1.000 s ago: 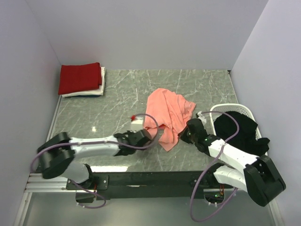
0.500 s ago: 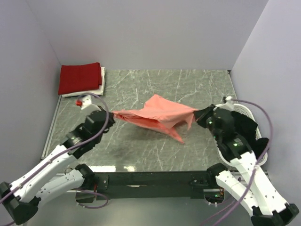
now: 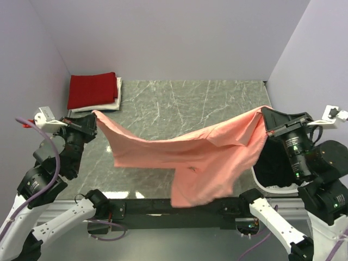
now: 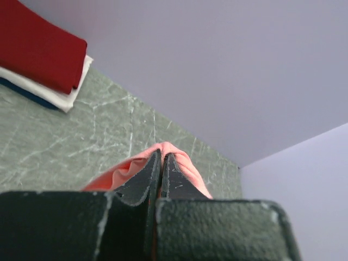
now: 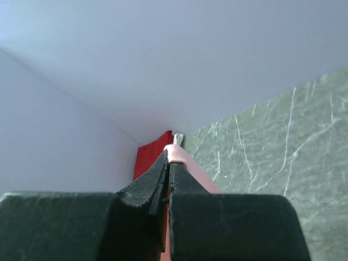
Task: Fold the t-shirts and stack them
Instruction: Flatten the tshirt out
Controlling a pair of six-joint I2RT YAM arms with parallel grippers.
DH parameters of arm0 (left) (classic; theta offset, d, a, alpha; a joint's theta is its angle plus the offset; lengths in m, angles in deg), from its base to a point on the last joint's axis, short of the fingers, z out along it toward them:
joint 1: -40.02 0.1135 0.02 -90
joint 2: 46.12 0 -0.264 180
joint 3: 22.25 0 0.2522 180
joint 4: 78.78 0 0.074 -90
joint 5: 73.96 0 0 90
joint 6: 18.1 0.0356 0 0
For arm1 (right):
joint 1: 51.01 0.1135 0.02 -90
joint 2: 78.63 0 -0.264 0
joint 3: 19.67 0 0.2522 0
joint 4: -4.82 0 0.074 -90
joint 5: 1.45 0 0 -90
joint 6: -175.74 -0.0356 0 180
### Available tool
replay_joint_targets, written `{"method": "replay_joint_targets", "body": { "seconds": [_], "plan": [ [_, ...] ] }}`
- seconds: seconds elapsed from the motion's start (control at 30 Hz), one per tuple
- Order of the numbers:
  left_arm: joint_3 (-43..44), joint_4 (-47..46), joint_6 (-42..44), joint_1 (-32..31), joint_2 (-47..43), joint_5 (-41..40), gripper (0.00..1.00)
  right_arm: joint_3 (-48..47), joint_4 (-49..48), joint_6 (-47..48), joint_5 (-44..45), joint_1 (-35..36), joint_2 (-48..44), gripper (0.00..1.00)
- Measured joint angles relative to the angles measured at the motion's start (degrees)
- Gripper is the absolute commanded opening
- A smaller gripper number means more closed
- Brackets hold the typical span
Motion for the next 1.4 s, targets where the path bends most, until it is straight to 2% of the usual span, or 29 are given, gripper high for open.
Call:
{"method": "replay_joint_targets", "body": {
  "seconds": [0.17, 0.3, 0.5, 0.57, 0.7, 0.8, 0.9, 1.0, 1.13, 1.23, 1.4],
  "plan": [
    [0.6, -5.5, 5.2, 0.0, 3.0, -2.9, 0.01, -2.7, -1.4, 0.9, 0.0, 0.0, 3.7, 0.0],
    [3.0, -13.6, 10.9, 2.8, 12.8, -3.2, 0.01, -4.7, -6.1, 2.1, -0.6, -1.2, 12.7, 0.0],
    [16.2, -24.1, 12.7, 22.8, 36.9, 14.5, 0.01, -10.8, -15.5, 0.9, -8.8, -10.2, 31.0, 0.0],
    [24.2, -25.1, 12.5, 28.2, 46.2, 20.8, 0.01, -16.1, -18.6, -0.1, -11.7, -12.4, 38.8, 0.0],
    [44.1, -24.6, 12.2, 34.9, 62.1, 30.5, 0.01, -33.6, -18.3, -1.5, -16.1, -14.5, 53.9, 0.0],
    [52.4, -24.0, 11.5, 38.8, 66.4, 36.6, 0.01, -45.1, -18.0, -1.9, -17.8, -14.9, 59.8, 0.0],
    [53.6, -24.6, 10.2, 42.8, 64.8, 41.2, 0.0, -45.9, -19.1, -2.4, -18.9, -15.1, 57.4, 0.0],
    [47.7, -27.1, 9.2, 45.8, 59.6, 43.3, 0.01, -33.7, -23.6, -3.0, -19.7, -15.3, 47.7, 0.0],
    [31.6, -30.3, 6.5, 47.5, 48.8, 45.6, 0.01, -13.7, -26.8, -3.7, -20.1, -15.4, 33.5, 0.0],
    [13.1, -34.2, 2.5, 47.3, 39.8, 46.9, 0.01, 1.8, -28.7, -3.9, -20.1, -15.4, 25.5, 0.0],
    [-11.4, -35.3, -4.4, 47.2, 33.4, 46.6, 0.01, 29.1, -29.8, -4.2, -20.3, -15.4, 17.6, 0.0]
  ]
}}
